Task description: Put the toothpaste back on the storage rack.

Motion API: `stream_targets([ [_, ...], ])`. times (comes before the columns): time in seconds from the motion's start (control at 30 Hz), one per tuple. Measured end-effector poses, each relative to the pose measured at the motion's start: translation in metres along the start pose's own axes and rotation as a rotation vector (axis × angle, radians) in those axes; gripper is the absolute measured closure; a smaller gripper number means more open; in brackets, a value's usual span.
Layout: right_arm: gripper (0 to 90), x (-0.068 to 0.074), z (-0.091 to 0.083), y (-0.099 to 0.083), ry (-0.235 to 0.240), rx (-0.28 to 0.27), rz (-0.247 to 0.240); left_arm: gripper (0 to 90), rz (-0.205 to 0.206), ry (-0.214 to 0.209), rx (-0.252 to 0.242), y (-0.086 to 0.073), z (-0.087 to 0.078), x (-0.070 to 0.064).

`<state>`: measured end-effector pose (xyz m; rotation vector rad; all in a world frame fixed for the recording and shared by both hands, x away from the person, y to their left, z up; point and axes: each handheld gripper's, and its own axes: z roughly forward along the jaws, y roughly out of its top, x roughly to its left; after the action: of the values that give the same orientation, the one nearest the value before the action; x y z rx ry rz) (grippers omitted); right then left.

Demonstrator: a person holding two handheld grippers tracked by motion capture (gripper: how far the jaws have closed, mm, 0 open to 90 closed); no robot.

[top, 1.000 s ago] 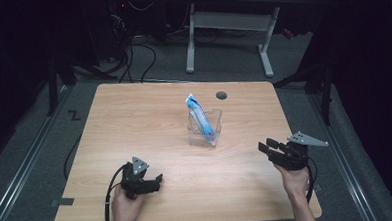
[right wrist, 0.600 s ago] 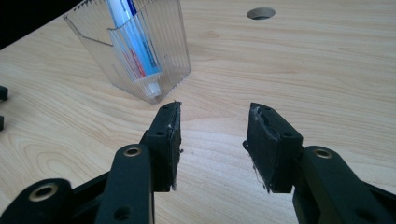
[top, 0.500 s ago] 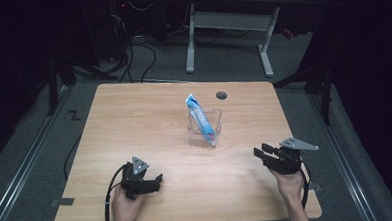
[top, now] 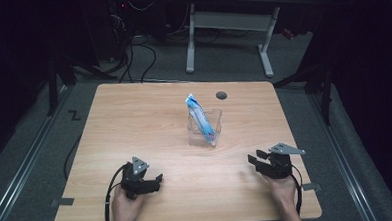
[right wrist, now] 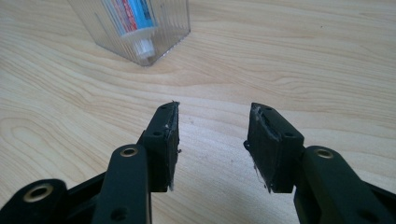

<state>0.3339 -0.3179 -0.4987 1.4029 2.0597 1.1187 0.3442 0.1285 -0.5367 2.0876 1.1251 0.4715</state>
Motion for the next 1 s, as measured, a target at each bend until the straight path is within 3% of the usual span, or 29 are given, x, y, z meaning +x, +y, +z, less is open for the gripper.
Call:
stream_targets([
  [0.37,50.4,0.006,0.019,-0.013,-0.042,0.058,-0.027,16.2,0.0,0.0,0.0,0.0,0.0,0.0],
  [1.0,45.4,0.013,0.028,-0.016,-0.077,0.111,-0.071,16.2,-0.001,0.001,0.001,0.0,0.0,0.0],
])
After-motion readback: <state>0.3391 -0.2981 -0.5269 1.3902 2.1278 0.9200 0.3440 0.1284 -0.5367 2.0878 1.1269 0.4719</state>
